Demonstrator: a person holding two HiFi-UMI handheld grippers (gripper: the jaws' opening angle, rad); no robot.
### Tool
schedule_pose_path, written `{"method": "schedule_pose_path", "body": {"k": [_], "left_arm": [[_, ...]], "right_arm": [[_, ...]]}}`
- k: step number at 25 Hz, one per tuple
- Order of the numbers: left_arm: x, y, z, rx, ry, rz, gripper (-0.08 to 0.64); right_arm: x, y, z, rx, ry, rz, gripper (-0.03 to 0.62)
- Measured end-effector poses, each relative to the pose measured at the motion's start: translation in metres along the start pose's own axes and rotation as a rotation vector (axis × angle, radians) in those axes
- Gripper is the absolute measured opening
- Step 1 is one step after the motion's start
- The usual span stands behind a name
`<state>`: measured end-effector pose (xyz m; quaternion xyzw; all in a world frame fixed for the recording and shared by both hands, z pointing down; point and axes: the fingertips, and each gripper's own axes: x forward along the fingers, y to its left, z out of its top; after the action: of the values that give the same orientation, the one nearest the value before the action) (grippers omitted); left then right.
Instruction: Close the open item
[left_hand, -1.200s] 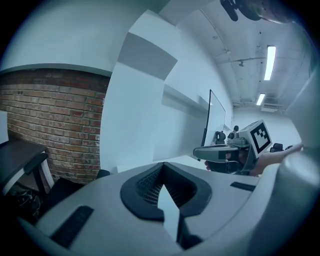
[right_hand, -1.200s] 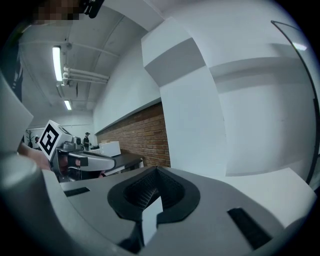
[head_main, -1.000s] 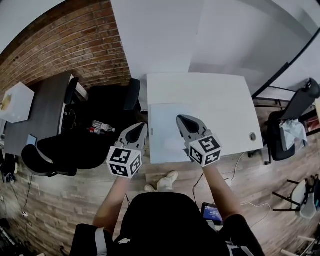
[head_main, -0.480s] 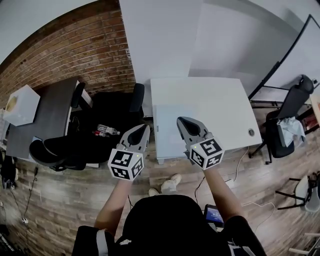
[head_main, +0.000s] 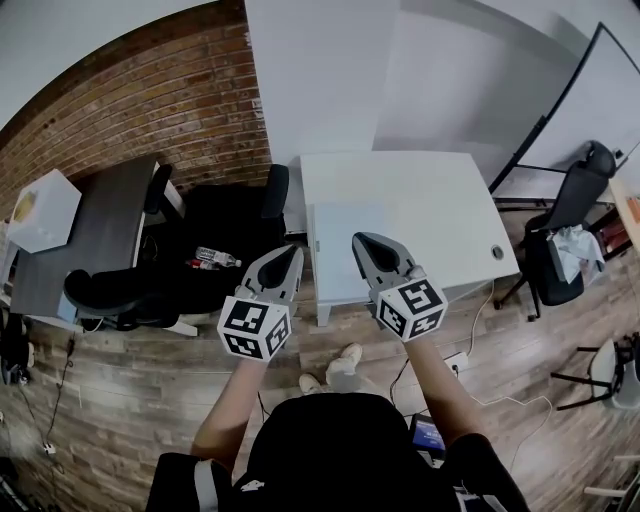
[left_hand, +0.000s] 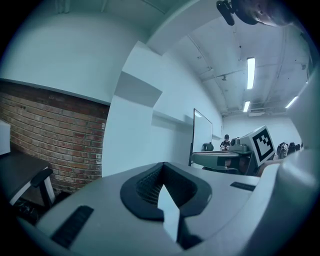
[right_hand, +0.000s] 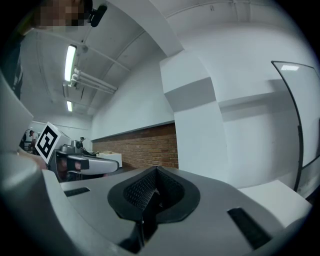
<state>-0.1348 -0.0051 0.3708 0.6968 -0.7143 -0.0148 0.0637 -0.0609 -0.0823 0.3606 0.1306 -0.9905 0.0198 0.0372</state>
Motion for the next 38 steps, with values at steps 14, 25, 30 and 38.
{"method": "schedule_pose_path", "body": {"k": [14,25,30,38], "left_arm": [[0.0,-0.031,0.009,0.01,-0.024,-0.022,0.009],[0.031,-0.069,0.008,0.004,-0.023,-0.007,0.009],[0.038,-0.083,0.008,0.002,-0.022,-0.002,0.009],[0.042,-0.096,0.009,0.011,-0.02,0.003,0.009]], "right_arm": [[-0.028,0.004,0.009,-0.032,-0.033,-0.006,0.037],[-0.054,-0.032,0.016,-0.028,-0.046,0.01,0.037],[-0.062,-0.044,0.018,-0.027,-0.049,0.019,0.037],[-0.073,-0.053,0.018,-0.012,-0.056,0.024,0.037]]}}
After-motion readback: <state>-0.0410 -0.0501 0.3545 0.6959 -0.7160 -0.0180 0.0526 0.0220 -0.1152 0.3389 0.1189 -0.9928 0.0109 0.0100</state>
